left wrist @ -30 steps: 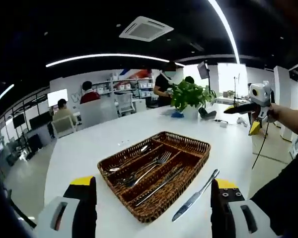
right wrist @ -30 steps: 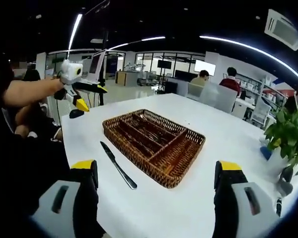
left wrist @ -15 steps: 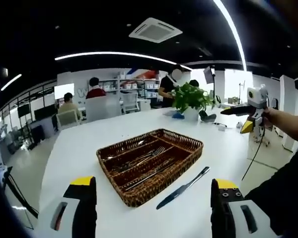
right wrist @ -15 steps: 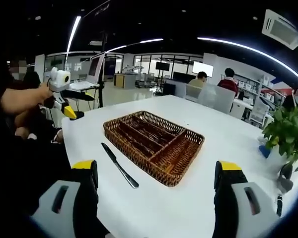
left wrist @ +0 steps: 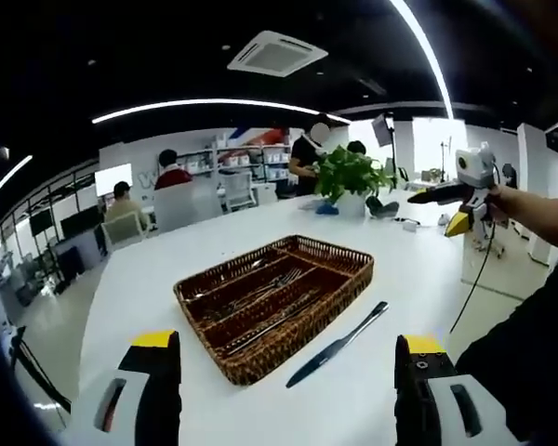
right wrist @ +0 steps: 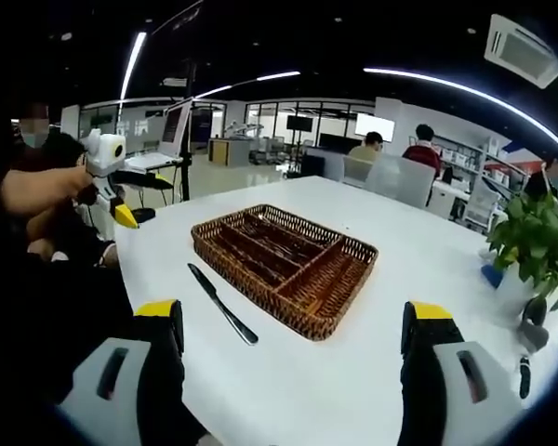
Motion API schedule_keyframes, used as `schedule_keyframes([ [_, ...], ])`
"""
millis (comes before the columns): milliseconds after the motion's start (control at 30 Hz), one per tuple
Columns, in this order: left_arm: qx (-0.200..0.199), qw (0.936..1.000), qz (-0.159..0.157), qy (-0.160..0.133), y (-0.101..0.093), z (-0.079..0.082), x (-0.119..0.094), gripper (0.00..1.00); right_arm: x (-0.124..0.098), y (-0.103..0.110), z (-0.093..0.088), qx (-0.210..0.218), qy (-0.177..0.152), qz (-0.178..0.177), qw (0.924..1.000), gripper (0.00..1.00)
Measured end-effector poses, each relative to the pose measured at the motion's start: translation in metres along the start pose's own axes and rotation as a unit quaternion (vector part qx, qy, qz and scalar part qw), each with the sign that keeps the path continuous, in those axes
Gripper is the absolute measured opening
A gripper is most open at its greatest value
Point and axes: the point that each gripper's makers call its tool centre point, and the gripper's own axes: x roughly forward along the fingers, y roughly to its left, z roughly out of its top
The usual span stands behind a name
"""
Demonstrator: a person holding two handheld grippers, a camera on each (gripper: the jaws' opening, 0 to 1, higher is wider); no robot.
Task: Arrange the knives, forks, and spoons in their matching storage slots by inserting each utensil handle-first until every utensil is classified and aligned in the correct compartment
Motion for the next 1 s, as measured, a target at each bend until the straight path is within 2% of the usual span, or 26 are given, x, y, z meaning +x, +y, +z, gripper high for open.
schedule_keyframes([
  [400,0.002,0.9999,0.002,-0.014,0.003,0.009,-0.004,1.0,0.004,0.006,-0.005,-0.005,0.008,0.001,1.0,1.0],
  [533,0.019,0.9998,0.007,0.003,0.007,0.002,-0.003,0.98,0.005,0.009,-0.005,-0.007,0.012,0.003,0.9999,1.0],
  [633,0.024,0.9997,0.003,0.0,0.008,0.006,-0.004,0.99,0.005,0.009,-0.002,-0.01,0.011,0.003,0.9999,1.0],
  [700,0.03,0.9995,-0.003,-0.003,0.009,0.012,-0.003,0.99,0.004,0.007,0.0,-0.009,0.009,0.001,0.9999,1.0],
  [767,0.042,0.9989,-0.02,0.012,0.007,0.013,0.0,0.99,0.004,0.007,0.0,-0.008,0.008,0.0,0.9999,1.0],
  [867,0.078,0.9958,-0.044,0.022,0.0,0.021,0.003,0.87,0.004,0.007,0.001,-0.01,0.008,-0.001,0.9999,1.0],
  [900,0.081,0.995,-0.051,0.027,-0.002,0.024,0.005,0.87,0.004,0.008,0.002,-0.01,0.008,-0.001,0.9999,1.0],
  [967,0.082,0.9939,-0.065,0.035,-0.005,0.026,0.01,0.96,0.005,0.008,0.002,-0.01,0.007,-0.002,0.9999,1.0],
  [1000,0.087,0.9917,-0.08,0.051,-0.009,0.023,0.013,0.98,0.005,0.008,0.002,-0.01,0.007,-0.002,0.9999,1.0],
])
